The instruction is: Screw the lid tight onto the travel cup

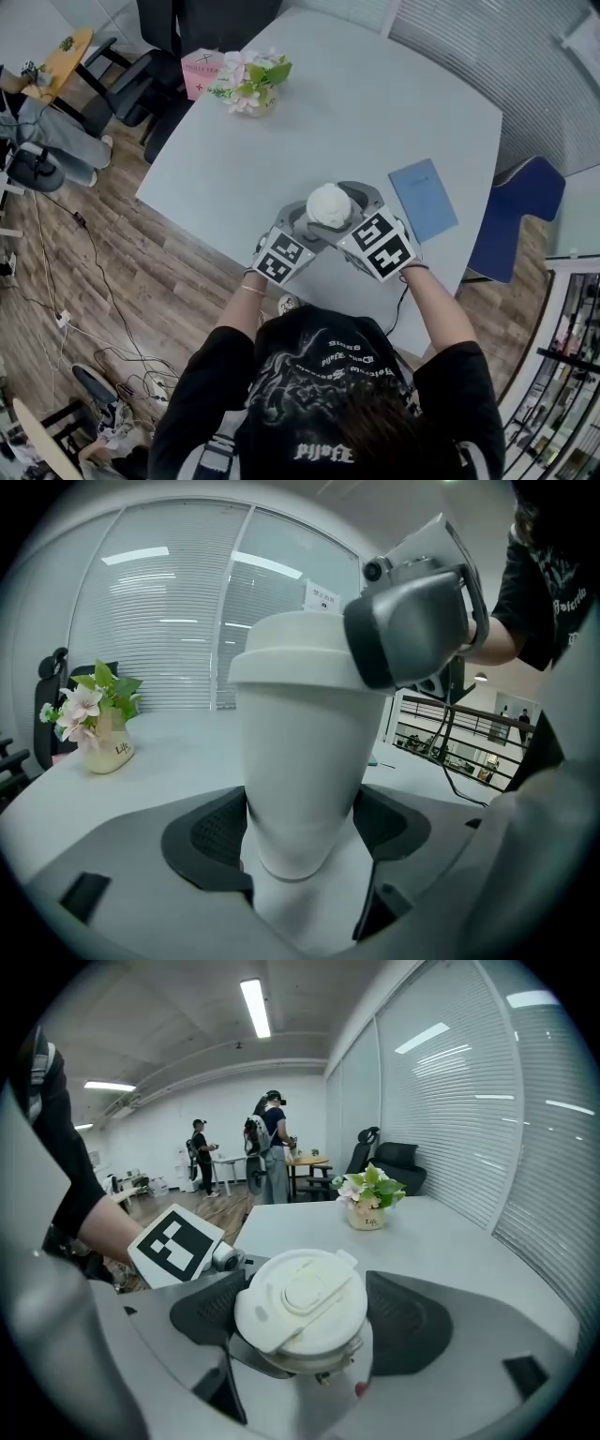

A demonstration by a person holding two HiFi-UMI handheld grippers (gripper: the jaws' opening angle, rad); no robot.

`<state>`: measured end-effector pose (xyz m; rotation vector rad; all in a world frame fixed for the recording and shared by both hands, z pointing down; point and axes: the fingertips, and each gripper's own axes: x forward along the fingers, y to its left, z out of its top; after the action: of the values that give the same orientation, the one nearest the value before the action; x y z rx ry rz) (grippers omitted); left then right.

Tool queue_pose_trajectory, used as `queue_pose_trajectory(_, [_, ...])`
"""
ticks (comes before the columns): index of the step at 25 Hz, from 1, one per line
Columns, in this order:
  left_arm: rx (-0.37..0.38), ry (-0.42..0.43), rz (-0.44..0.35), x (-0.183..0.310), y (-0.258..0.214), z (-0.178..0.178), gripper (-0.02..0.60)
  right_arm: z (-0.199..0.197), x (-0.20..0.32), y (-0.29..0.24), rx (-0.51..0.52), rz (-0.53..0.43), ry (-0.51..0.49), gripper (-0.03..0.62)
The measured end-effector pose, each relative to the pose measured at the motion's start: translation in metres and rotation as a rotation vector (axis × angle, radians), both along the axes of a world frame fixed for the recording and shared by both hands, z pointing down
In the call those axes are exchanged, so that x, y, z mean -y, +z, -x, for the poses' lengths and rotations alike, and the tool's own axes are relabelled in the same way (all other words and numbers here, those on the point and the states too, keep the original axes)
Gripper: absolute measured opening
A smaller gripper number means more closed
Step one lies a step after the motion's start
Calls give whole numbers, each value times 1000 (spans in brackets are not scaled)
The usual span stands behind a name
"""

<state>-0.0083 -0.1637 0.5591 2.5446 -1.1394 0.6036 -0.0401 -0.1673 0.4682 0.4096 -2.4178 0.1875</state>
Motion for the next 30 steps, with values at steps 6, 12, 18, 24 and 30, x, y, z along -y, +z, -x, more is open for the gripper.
queue_pose_trajectory(6, [-16,-63,-13,-2,0,0,371,-5,6,1,13,27,215,407])
queue_pose_trajectory(12, [-10,-71,-9,-3,1,1,368,-7,8,1,24,39,327,411])
queue_pose_trajectory(18, [2,-64,10,-2,2,1,368,-5,11,-14,181,303,251,458])
queue_pose_trajectory(24, [10,-54,14,-1,2,1,368,-6,13,-50,200,227,-2,458])
queue_pose_trajectory(30, [24,-18,25,-3,1,2,368,-8,-10,-63,-60,-34,-523,426])
